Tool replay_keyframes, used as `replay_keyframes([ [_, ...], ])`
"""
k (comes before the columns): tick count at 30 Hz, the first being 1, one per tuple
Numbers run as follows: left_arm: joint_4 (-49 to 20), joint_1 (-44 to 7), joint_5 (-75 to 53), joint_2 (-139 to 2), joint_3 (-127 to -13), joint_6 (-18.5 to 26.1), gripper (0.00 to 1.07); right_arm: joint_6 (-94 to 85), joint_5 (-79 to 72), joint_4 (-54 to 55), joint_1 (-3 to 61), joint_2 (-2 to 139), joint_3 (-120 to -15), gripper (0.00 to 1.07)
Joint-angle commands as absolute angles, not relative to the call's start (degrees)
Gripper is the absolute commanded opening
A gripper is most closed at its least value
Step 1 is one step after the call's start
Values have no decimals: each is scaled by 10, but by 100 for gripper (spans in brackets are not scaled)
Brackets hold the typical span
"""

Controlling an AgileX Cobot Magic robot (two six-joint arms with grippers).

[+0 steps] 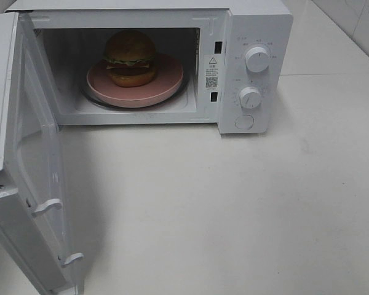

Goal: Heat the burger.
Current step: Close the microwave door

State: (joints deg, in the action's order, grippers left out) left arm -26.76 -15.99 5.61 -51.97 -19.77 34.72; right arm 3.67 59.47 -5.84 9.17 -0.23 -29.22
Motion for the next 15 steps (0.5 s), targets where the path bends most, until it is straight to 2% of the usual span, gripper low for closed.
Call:
replay_keyframes([
  [1,-273,-193,90,-543,-197,348,0,30,591,-62,89,-17,-291,74],
  [2,-273,-193,90,-543,-197,348,0,30,591,-62,89,-17,-291,74],
  [4,-273,-245,137,-576,-197,344,0,30,591,-62,89,-17,-291,74],
  [5,-273,-245,137,-576,-197,344,0,30,591,-62,89,-17,-291,74],
  [7,-273,-284,177,-603,-197,336,0,30,591,-62,89,-17,-291,74],
  [8,-273,-284,177,-603,-197,336,0,30,591,-62,89,-17,-291,74],
  [10,-268,-315,215,-632,-197,314,0,30,591,-62,89,-17,-291,74],
  [11,-268,-315,215,-632,-197,314,0,30,591,-62,89,-17,-291,74],
  [13,-255,-343,254,-659,-197,279,0,30,591,-62,89,-17,-291,74],
  [15,-246,-352,269,-667,-197,266,0,30,591,-62,89,-17,-291,74],
])
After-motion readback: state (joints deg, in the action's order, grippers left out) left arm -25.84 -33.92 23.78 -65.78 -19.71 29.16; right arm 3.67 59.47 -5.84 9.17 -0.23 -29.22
